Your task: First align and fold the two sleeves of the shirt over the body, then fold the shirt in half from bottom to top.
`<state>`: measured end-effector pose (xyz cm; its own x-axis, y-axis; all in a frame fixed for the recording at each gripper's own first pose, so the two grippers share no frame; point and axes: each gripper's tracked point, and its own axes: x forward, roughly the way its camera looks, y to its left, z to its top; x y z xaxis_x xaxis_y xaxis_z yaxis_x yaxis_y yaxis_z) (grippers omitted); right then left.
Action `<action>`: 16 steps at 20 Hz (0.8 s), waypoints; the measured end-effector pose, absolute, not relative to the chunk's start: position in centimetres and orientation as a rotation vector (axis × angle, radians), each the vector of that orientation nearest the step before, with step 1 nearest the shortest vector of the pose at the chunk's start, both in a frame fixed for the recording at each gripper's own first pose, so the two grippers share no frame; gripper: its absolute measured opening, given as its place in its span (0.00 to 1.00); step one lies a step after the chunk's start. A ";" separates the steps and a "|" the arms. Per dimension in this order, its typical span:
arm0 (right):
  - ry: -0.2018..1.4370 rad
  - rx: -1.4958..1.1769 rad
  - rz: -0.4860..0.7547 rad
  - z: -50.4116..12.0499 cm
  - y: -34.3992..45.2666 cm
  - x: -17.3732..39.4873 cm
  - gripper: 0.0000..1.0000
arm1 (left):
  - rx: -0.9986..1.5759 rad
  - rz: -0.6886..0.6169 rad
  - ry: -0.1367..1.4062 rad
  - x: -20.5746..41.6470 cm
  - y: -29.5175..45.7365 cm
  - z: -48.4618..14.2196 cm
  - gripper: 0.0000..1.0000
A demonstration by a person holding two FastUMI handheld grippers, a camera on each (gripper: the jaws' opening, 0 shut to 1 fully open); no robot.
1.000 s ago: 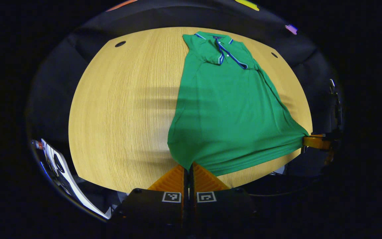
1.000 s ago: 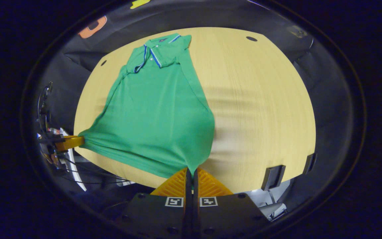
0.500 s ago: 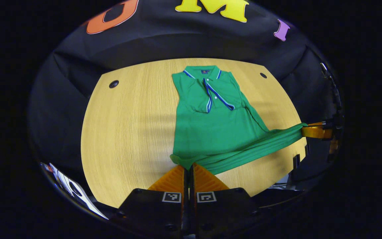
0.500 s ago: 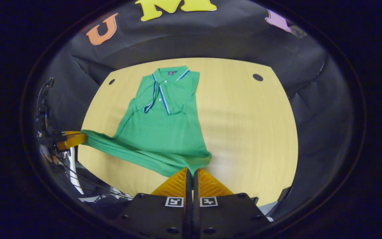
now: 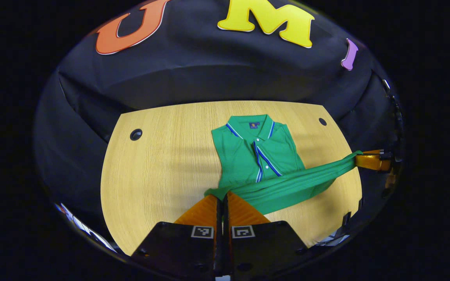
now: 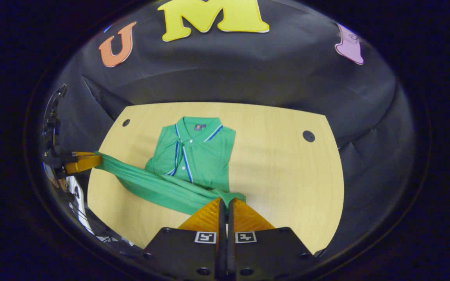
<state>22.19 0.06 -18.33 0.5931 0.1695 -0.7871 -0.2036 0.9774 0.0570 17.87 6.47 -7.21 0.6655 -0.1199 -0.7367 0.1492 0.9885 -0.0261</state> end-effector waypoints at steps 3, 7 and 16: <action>0.869 -0.037 0.176 -18.6 -0.3 27.3 0.03 | 0.033 -0.161 0.795 22.1 6.0 -8.2 0.03; 0.831 -0.027 0.160 -20.3 0.2 33.1 0.02 | 0.065 -0.124 0.795 27.4 6.5 -10.6 0.03; 0.833 0.082 0.130 -27.4 0.6 41.8 0.02 | 0.154 -0.084 0.761 36.9 8.6 -15.7 0.03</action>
<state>41.82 0.55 -27.42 0.6651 0.1473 -0.7321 -0.0831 0.9889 0.1234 36.90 8.62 -15.71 0.7214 -0.0199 -0.6922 0.1313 0.9854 0.1085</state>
